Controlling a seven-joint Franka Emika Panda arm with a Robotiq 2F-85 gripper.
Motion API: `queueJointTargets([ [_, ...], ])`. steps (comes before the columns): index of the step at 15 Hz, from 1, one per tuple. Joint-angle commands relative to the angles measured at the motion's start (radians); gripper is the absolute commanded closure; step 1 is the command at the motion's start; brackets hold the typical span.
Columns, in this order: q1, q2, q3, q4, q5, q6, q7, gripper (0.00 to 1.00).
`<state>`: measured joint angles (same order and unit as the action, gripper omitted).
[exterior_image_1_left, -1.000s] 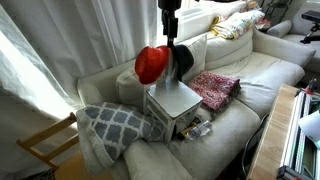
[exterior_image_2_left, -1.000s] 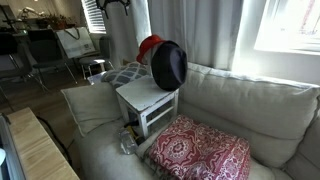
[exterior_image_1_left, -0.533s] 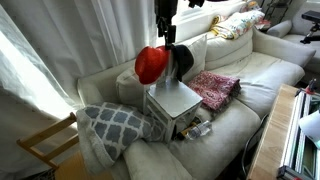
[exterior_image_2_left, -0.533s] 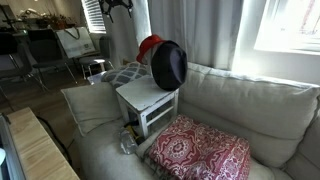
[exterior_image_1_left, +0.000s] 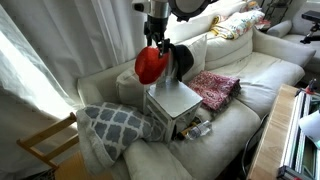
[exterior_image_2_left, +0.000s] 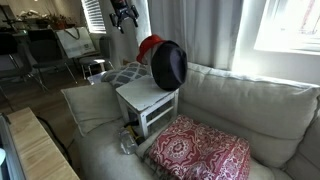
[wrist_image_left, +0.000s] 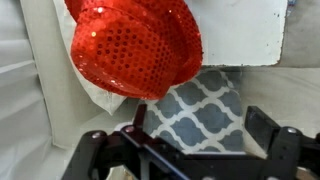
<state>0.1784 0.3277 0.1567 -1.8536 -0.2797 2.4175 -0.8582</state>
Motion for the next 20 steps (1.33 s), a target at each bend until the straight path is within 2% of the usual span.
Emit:
queueJointTargets([
  [1, -0.022, 0.098, 0.008, 0.088, -0.033, 0.002, -0.094, 0.00],
  [4, -0.020, 0.154, 0.000, 0.145, -0.045, -0.006, -0.121, 0.00],
  [10, -0.005, 0.242, -0.029, 0.244, -0.073, -0.002, -0.081, 0.00],
  [13, -0.010, 0.286, -0.019, 0.287, -0.058, -0.002, -0.094, 0.00],
  [14, -0.008, 0.300, -0.017, 0.302, -0.057, -0.008, -0.099, 0.02],
  [16, 0.002, 0.326, -0.024, 0.334, -0.066, -0.030, -0.095, 0.22],
  [17, 0.007, 0.338, -0.029, 0.349, -0.071, -0.044, -0.092, 0.24],
  [20, 0.012, 0.368, -0.029, 0.382, -0.073, -0.063, -0.095, 0.45],
])
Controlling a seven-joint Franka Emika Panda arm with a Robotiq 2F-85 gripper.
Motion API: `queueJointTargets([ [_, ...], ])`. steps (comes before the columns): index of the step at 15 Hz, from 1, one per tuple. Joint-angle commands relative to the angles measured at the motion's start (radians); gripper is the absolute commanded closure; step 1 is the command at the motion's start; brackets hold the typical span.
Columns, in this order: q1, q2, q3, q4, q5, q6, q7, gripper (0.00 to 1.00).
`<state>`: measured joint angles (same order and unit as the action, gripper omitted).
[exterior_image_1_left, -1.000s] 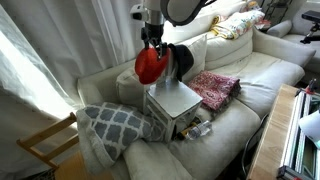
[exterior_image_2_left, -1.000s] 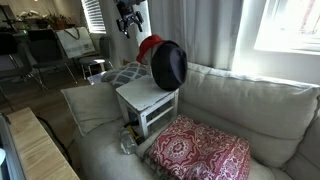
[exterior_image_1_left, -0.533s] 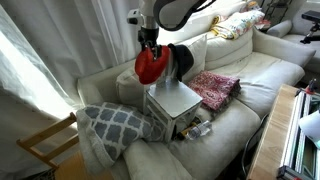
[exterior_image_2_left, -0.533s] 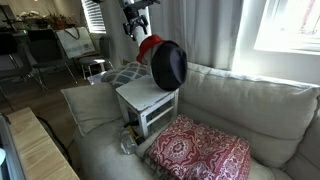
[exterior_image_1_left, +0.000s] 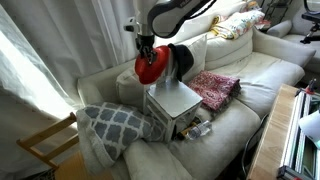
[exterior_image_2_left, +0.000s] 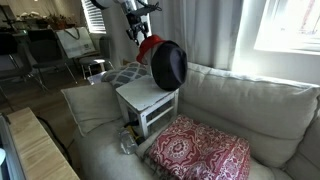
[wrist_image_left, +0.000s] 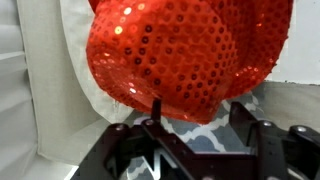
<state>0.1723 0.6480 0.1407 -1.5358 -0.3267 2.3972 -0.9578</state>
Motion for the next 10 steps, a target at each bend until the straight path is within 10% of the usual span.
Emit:
queueJointTargets([
  [1, 0.017, 0.052, -0.010, 0.068, -0.028, -0.034, -0.002, 0.49],
  [6, 0.021, 0.063, -0.008, 0.081, -0.031, -0.034, -0.004, 0.93],
  [10, 0.022, 0.034, -0.010, 0.070, -0.035, -0.032, -0.002, 1.00],
])
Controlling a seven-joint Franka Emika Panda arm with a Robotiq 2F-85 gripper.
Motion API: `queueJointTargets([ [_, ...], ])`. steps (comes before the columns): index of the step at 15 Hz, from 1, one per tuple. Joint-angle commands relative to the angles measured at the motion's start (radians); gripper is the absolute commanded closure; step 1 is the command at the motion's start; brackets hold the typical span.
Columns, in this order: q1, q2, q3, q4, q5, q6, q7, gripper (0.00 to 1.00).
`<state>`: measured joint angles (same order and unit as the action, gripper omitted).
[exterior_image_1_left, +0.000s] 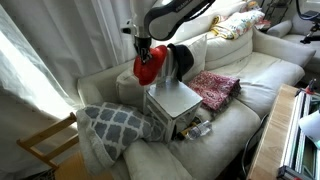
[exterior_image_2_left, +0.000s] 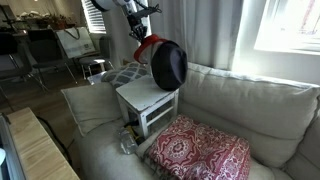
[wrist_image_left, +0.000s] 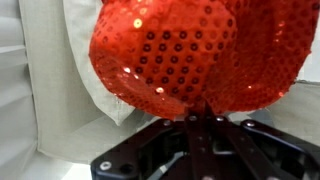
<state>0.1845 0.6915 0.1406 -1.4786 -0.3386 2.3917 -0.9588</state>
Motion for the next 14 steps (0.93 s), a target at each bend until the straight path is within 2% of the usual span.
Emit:
queueJointTargets([
  [1, 0.009, -0.020, -0.009, 0.010, -0.021, -0.024, 0.002, 0.98],
  [5, -0.002, -0.105, -0.002, -0.030, 0.006, -0.052, 0.035, 0.99],
  [8, -0.033, -0.196, 0.034, -0.102, 0.045, 0.011, 0.008, 0.99],
  [11, -0.072, -0.300, 0.082, -0.195, 0.139, 0.012, -0.025, 0.99],
  [14, -0.110, -0.415, 0.113, -0.338, 0.255, -0.004, -0.068, 0.99],
])
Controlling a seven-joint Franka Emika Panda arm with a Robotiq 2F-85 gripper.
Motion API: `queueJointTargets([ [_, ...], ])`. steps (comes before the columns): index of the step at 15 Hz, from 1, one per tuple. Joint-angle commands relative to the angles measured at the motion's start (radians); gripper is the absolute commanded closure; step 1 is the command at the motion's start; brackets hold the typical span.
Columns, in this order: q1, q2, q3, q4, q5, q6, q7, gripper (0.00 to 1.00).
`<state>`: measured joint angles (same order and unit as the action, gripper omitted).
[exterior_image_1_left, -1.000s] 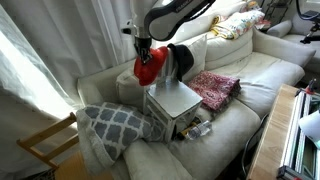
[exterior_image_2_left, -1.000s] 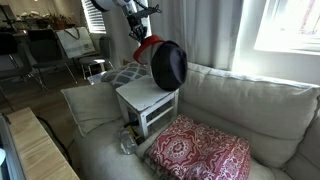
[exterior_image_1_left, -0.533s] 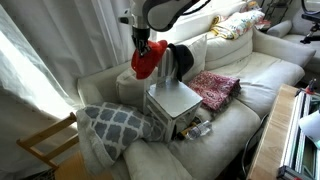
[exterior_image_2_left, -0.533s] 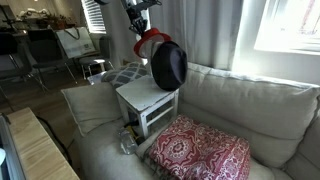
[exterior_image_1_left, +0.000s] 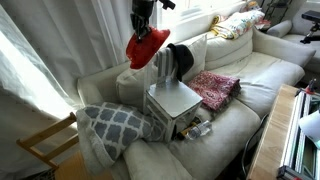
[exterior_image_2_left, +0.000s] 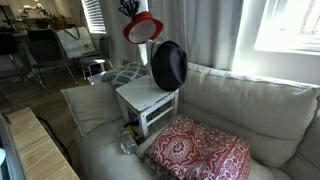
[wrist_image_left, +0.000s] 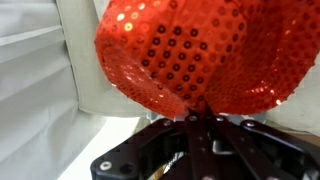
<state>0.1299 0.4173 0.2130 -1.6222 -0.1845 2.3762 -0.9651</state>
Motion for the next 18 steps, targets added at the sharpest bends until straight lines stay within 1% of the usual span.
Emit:
queueJointTargets([
  [1, -0.069, -0.172, 0.049, -0.238, 0.148, 0.013, -0.086, 0.99],
  [3, -0.091, -0.230, 0.055, -0.338, 0.248, 0.020, -0.139, 0.99],
  [6, -0.098, -0.315, 0.045, -0.495, 0.367, 0.041, -0.232, 0.99],
  [8, -0.090, -0.346, 0.030, -0.571, 0.427, 0.043, -0.276, 0.99],
  [10, -0.078, -0.359, 0.015, -0.635, 0.471, 0.048, -0.274, 0.99],
  [11, -0.063, -0.307, 0.007, -0.535, 0.419, 0.009, -0.242, 0.99],
  [12, -0.062, -0.312, 0.004, -0.556, 0.423, 0.012, -0.243, 0.94],
  [17, -0.057, -0.309, 0.001, -0.537, 0.422, 0.012, -0.243, 0.94],
  [18, -0.057, -0.309, 0.001, -0.536, 0.422, 0.012, -0.243, 0.99],
])
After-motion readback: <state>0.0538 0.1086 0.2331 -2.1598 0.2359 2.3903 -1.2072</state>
